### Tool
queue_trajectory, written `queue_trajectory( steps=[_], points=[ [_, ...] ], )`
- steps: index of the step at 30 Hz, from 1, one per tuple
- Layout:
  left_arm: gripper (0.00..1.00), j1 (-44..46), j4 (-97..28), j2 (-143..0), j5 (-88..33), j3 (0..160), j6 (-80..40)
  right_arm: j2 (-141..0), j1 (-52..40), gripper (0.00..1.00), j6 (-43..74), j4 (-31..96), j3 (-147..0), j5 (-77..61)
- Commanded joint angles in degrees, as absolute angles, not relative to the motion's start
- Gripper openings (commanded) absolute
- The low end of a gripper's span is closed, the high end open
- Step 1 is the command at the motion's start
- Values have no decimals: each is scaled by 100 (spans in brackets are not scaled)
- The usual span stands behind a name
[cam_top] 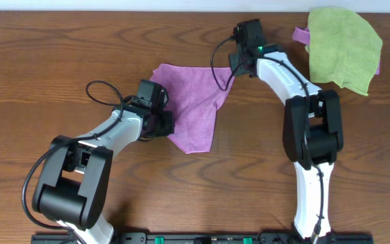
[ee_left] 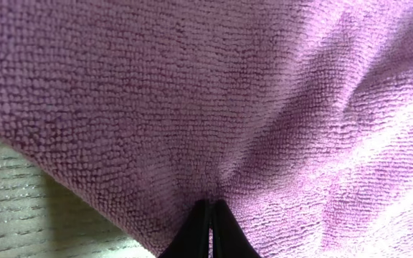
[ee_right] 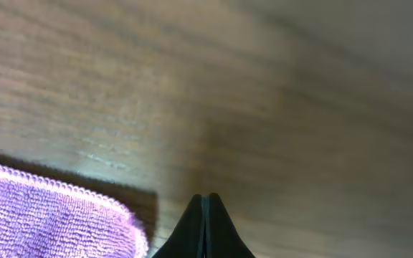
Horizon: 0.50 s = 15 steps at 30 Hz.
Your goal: Fold the cloth
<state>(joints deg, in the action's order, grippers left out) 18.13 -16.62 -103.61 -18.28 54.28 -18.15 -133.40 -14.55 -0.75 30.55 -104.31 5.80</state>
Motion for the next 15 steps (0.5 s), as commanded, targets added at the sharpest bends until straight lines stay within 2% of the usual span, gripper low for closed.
queue_trajectory(
  steps=[1, 8, 15],
  points=[
    [6, 1765, -1664, -10606, -1109, 5172, -1664, -13417, -1527, 1, -336, 3157, -10735, 685],
    [6, 1765, -1481, -10604, -1142, 5437, -1619, -13417, -1785, 1, -482, 3664, -11065, 779],
    [6, 1765, -1861, -10523, -1253, 6366, -1345, -13415, -1835, 1, -322, 4362, -11531, 904]
  ],
)
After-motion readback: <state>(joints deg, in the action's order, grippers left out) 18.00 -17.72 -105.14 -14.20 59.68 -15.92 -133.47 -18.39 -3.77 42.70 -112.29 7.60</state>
